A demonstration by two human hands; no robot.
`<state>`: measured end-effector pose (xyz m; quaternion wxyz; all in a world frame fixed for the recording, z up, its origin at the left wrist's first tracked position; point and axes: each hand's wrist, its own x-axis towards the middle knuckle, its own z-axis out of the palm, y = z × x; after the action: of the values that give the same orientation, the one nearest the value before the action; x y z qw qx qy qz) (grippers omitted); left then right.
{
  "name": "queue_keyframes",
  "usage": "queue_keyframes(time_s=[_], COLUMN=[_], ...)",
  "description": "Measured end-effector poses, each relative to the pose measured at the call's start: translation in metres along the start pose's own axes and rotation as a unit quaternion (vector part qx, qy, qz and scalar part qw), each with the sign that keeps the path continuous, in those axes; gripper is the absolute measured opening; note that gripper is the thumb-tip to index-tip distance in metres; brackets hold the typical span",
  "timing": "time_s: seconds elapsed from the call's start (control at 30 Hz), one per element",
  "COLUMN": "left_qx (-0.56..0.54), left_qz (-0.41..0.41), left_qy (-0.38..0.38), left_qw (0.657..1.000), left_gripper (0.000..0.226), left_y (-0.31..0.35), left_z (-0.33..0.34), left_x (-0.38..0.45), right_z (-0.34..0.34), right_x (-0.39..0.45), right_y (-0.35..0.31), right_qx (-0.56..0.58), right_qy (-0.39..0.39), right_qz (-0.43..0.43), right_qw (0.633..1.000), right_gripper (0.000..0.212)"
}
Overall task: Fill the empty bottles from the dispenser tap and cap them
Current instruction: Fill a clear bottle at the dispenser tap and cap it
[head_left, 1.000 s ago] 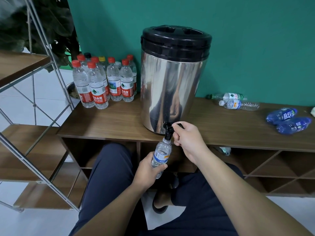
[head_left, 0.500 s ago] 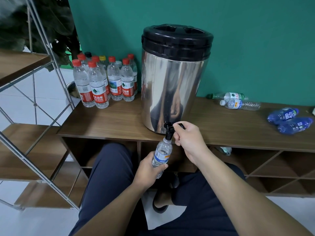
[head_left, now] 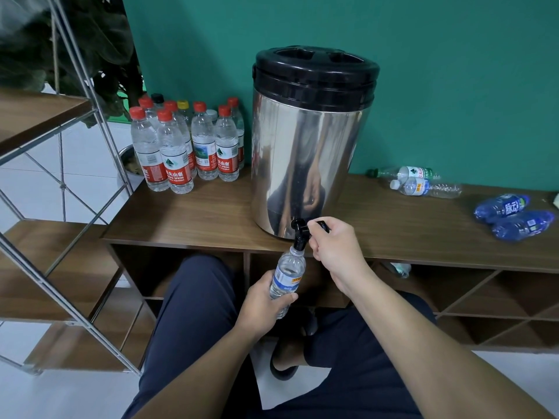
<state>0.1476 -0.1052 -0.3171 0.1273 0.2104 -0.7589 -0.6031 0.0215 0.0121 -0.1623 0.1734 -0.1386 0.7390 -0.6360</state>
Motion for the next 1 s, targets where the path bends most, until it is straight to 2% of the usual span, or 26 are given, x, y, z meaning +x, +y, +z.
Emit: queue_keyframes(time_s=[1.0], left_qx=[0.006], left_qz=[-0.012], left_qy=[-0.005], left_qw=[1.0], left_gripper=[0.043], left_y=[0.0009], left_z=[-0.0014], left_x=[-0.0007], right_z=[-0.0017], right_x=[-0.0047], right_y=[-0.009], right_qx=[-0.079], right_qy=[0.033], right_qz=[-0.027], right_qw=[0.996], right_gripper=[0.021])
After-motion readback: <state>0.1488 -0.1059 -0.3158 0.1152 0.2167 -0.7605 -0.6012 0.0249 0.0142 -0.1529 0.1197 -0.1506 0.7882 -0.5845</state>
